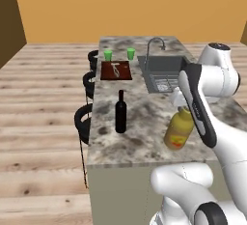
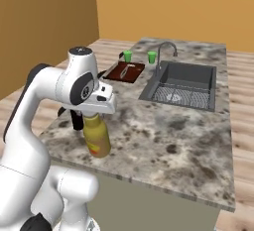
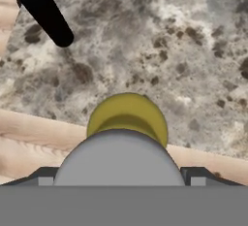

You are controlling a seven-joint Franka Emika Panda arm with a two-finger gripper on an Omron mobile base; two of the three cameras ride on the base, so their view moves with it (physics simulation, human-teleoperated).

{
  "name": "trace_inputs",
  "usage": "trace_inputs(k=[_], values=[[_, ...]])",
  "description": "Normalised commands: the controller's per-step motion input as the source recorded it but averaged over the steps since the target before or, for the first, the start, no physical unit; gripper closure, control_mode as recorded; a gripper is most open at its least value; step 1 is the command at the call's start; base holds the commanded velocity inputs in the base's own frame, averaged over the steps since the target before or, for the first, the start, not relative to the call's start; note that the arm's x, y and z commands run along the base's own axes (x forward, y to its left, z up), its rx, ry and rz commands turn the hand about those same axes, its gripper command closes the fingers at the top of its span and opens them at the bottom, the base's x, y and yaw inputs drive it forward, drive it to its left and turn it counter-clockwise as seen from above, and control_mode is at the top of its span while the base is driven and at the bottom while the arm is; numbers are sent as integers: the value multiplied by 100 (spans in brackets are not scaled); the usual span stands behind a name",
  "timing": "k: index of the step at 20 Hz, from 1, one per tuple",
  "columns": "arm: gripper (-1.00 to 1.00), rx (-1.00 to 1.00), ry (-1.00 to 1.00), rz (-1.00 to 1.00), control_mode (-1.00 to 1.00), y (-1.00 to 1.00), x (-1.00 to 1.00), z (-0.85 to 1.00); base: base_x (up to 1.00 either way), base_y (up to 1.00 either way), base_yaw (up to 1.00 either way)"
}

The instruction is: Place the drinks on the dining counter in a tight cluster.

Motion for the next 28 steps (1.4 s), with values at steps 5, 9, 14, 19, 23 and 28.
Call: trace_inputs(k=[5, 9, 14, 19, 23, 28], values=[[100, 0, 26, 0, -100, 18, 53, 0, 0, 0, 0], [100, 0, 25, 0, -100, 6, 60, 2, 0, 0, 0], [100, 0, 1, 0, -100, 0, 40, -2, 0, 0, 0], [100, 0, 0, -1, -100, 0, 26, 1, 0, 0, 0], [100, 0, -1, -3, -100, 1, 45, 2, 0, 0, 0], [100, 0, 0, -5, -100, 10, 70, 0, 0, 0, 0]])
